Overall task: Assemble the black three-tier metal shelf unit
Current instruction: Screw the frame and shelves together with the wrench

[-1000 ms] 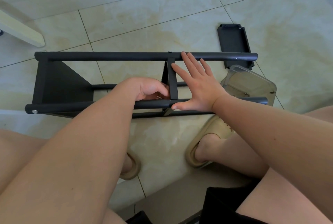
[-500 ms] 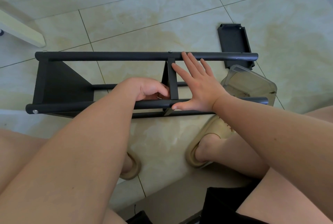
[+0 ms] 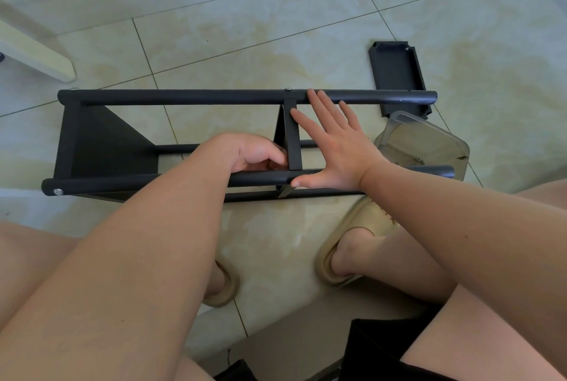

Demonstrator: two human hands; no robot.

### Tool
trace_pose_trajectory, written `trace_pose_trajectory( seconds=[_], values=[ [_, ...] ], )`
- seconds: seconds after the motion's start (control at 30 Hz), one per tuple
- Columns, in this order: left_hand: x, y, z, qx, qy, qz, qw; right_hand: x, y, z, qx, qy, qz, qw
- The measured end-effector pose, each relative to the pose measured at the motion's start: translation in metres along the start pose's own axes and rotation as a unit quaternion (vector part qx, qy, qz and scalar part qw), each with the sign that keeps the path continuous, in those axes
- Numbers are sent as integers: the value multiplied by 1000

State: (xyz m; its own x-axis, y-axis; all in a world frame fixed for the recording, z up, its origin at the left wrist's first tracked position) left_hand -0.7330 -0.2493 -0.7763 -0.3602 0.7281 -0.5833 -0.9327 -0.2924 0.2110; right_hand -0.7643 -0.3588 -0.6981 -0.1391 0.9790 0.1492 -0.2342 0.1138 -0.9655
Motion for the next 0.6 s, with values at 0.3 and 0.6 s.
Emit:
trace_pose_trajectory(
  seconds=[0.3, 0.6],
  values=[
    [6, -2, -2, -11, -30, -21, 999, 0, -1, 0, -4, 2, -4, 1000],
    [-3, -1, -1, 8, 34, 54, 998, 0, 1, 0, 0, 2, 4, 1000]
  ],
)
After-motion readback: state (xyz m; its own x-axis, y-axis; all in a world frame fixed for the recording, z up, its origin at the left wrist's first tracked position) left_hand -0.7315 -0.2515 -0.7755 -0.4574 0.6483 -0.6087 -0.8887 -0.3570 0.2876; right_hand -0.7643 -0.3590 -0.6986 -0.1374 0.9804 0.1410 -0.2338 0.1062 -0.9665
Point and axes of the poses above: each hand's wrist, its own z-axis away from the middle knuckle, its own y-axis out of the palm, x = y × z, the point moved 9 cm from there along -z, towards the middle knuckle, and after that the axes turned 6 degrees about x, right-handed, at the moved point
